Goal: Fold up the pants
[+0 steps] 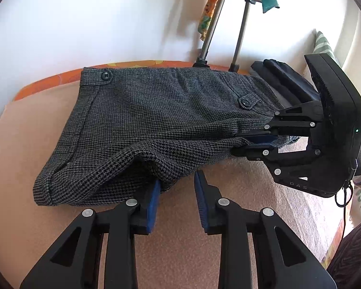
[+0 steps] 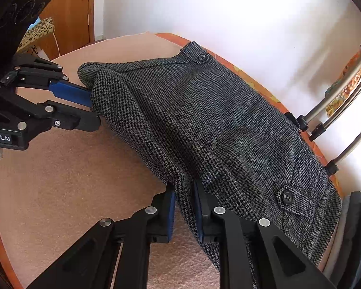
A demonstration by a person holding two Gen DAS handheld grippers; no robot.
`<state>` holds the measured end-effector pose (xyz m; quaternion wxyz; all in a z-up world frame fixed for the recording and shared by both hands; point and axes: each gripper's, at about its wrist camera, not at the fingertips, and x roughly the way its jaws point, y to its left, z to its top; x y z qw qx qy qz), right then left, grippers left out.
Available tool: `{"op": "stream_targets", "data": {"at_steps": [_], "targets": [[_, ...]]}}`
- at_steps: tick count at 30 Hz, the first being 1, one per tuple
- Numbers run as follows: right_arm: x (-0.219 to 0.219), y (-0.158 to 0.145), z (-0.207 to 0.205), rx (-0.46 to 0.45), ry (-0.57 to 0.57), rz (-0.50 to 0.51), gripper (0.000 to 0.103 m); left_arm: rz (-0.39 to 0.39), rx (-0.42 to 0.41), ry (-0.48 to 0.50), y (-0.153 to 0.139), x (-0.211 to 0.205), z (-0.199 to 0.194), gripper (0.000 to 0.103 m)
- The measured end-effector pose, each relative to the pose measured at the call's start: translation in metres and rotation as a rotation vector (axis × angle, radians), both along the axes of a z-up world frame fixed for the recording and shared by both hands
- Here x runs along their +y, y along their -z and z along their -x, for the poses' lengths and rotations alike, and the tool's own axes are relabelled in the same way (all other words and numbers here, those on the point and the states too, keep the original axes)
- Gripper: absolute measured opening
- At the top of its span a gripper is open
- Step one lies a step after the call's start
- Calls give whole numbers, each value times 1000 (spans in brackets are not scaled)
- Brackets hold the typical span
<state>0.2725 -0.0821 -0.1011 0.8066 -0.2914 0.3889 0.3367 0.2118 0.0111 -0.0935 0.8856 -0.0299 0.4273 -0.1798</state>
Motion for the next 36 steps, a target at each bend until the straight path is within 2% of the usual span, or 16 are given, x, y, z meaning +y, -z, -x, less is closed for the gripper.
{"op": "stream_targets", "data": {"at_steps": [3,5,7,10,12,16,18,21,23,27,28,31,36], "targets": [[-4,-6,1,9,11,-23,7,37,17,20,-3,7,4,9],[-6,-9,5,14,7,-36,7,84,47,28,-3,17,10,8],[-6,-8,11,33,-12,-33,7,94,88,41,0,21,19,7],[-4,1,25,70,-74,9,19,85,157,41,12,29,27,2],[-7,-4,32,85,-102,-19,32,78,177,42,17,34,30,2],[-12,-34,28,150,-93,-225,36,114,153,15,9,49,38,2],[-1,-39,19,147,-60,-250,36,137,116,-23,-3,62,41,2],[27,-37,10,145,-55,-261,33,119,71,-102,-15,81,42,3],[47,-31,8,148,-60,-251,32,116,65,-159,-18,96,41,8],[75,-13,7,138,-56,-205,31,142,70,-273,-16,123,33,39],[77,-8,7,137,-47,-191,31,161,78,-289,-14,128,30,42],[79,10,-4,142,11,-147,29,176,95,-318,-5,134,20,43],[77,14,-11,159,53,-169,30,224,146,-360,14,135,1,43]]}}
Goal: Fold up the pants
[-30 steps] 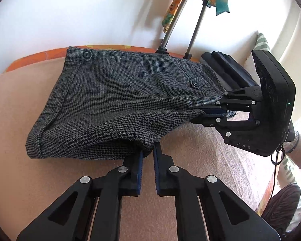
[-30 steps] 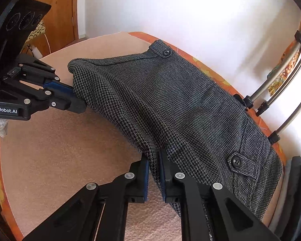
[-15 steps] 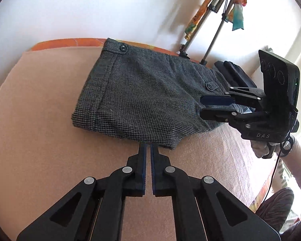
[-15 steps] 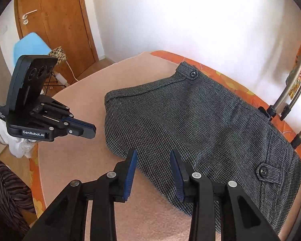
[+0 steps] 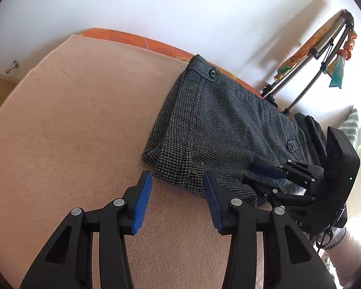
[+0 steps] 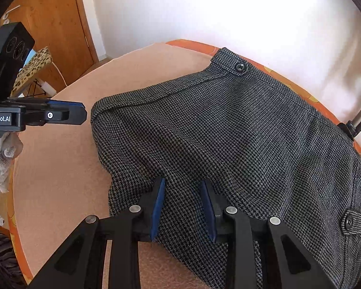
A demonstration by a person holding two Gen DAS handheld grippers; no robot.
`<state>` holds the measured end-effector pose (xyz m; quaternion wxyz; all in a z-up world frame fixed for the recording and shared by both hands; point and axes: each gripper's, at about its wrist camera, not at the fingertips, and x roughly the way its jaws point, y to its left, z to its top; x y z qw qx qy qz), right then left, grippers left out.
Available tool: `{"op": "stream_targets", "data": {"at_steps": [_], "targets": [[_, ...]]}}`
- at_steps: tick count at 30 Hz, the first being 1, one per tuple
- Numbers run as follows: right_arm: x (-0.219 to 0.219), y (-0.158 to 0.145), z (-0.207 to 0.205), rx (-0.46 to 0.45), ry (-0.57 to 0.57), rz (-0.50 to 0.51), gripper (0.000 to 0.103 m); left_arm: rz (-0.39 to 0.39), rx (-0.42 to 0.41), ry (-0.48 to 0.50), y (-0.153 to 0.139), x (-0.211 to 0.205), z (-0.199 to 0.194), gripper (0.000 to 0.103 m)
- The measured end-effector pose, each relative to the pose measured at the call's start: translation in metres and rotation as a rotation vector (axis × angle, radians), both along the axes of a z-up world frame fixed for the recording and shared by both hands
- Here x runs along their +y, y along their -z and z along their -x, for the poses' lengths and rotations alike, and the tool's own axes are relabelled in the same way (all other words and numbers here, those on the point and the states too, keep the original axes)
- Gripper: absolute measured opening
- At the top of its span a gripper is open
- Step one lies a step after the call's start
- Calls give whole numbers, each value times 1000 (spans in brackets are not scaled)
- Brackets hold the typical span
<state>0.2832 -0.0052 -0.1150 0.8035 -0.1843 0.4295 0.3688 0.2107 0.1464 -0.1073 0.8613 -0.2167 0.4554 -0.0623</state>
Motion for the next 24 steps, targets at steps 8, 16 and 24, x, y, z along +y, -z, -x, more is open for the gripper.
{"op": "stream_targets", "data": {"at_steps": [8,16,24], "targets": [[-103,-42,23,-1,238,-178,66,-165,-123,17,-33,-27,-3,43],[-255,-36,28,96,819,-345,74,-328,-141,257,-44,-125,-45,43],[-292,4,22,232,966,-493,74,-542,-95,413,4,-194,-71,43]]}}
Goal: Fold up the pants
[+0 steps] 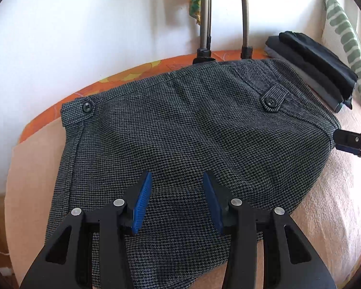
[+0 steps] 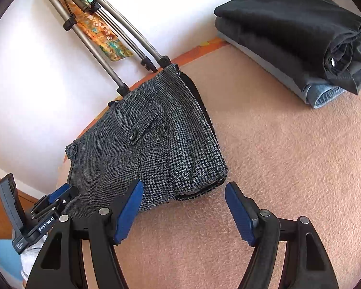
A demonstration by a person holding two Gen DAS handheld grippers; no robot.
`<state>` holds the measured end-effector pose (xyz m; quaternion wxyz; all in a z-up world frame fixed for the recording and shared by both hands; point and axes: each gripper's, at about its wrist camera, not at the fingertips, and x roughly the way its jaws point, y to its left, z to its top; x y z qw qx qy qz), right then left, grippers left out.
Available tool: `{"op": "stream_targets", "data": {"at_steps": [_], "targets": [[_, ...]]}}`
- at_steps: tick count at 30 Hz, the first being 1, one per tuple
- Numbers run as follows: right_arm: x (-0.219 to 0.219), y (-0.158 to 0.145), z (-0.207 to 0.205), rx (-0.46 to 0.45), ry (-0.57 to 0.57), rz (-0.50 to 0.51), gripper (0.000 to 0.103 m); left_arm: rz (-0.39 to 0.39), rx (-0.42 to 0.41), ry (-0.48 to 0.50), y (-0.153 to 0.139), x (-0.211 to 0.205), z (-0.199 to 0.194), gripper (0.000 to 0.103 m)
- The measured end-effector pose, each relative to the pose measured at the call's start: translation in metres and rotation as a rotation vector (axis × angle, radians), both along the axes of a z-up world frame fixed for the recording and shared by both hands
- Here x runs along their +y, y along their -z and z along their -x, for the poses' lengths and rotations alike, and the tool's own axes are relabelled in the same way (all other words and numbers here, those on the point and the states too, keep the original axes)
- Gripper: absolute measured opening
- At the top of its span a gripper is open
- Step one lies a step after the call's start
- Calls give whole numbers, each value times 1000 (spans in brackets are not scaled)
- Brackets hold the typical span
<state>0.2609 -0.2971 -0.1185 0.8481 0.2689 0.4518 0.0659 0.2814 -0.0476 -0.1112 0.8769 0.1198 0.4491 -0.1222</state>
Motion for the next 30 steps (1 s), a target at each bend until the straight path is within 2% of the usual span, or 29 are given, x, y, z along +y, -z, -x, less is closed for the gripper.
{"op": "stream_targets", "data": {"at_steps": [2,5,9,12,16,19,23,25,27,30], "targets": [[3,4,-5,-4,9,-21,74,-60,1,22,12,-6,1,43],[3,11,-16,-8,33,-64,74,-84,-23,30,7,-7,3,43],[3,13,-13,-5,70,-93,74,3,-83,19,-22,-12,2,43],[-3,12,2,-20,104,-119,74,34,-103,47,-30,-30,-8,43],[-7,19,11,-3,132,-211,74,45,-50,76,-15,-59,-23,43],[-3,19,1,-9,119,-192,73,15,-12,85,6,-70,-26,43],[-5,23,-14,-14,146,-239,73,34,-32,80,14,-71,-23,43],[-1,23,-21,-12,146,-219,65,41,-28,87,14,-71,-24,43],[3,26,-26,-1,147,-205,47,30,-29,95,13,-71,-23,43],[7,21,-27,-19,148,-148,29,20,-47,100,5,-66,-16,43]]}}
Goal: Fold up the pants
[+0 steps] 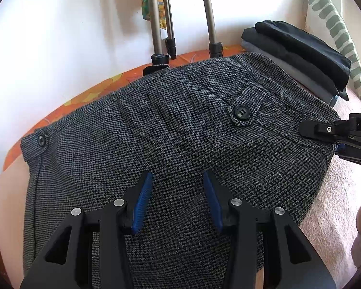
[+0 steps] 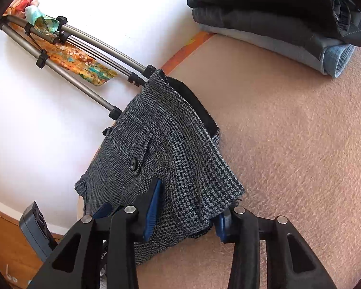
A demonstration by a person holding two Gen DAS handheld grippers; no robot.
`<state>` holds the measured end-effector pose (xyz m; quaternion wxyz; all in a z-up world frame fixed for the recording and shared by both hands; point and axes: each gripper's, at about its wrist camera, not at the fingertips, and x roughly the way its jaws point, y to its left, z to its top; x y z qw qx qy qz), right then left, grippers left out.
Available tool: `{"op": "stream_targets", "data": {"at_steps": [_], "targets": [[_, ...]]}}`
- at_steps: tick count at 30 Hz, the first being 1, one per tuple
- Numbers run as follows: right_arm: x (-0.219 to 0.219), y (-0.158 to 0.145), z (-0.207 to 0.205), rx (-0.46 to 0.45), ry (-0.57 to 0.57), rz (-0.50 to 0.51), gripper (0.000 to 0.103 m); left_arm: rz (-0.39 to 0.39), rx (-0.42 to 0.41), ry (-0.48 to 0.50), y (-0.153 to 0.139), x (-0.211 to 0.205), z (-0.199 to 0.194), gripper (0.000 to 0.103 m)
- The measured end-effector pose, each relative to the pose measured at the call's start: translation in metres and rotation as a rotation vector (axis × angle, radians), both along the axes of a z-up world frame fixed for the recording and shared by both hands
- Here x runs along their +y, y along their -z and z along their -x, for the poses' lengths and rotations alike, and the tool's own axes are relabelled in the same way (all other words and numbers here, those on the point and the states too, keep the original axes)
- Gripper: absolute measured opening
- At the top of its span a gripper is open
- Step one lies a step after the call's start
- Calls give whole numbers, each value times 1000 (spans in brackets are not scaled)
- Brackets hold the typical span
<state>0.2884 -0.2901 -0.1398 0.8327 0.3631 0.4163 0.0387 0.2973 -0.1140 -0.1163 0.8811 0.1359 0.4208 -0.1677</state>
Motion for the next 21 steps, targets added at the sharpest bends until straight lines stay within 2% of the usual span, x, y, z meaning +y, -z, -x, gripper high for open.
{"op": "stream_targets", "data": {"at_steps": [2,4,7,9,13,18,21], "targets": [[1,-7,1,-25,-9,31,22,23,-18,-24,-9,11,6,43],[6,-18,2,-59,-22,69,20,42,-15,-50,-16,24,13,43],[21,-40,6,-121,-48,160,18,0,-17,-42,-13,33,23,43],[32,-55,7,-162,-67,219,18,-21,19,-52,0,38,21,43],[53,-81,6,-219,-106,300,17,77,64,-91,6,54,19,43],[85,-109,3,-287,-171,387,15,179,32,-140,-22,93,34,43],[106,-120,0,-319,-216,421,14,213,4,-200,-39,130,44,43]]}}
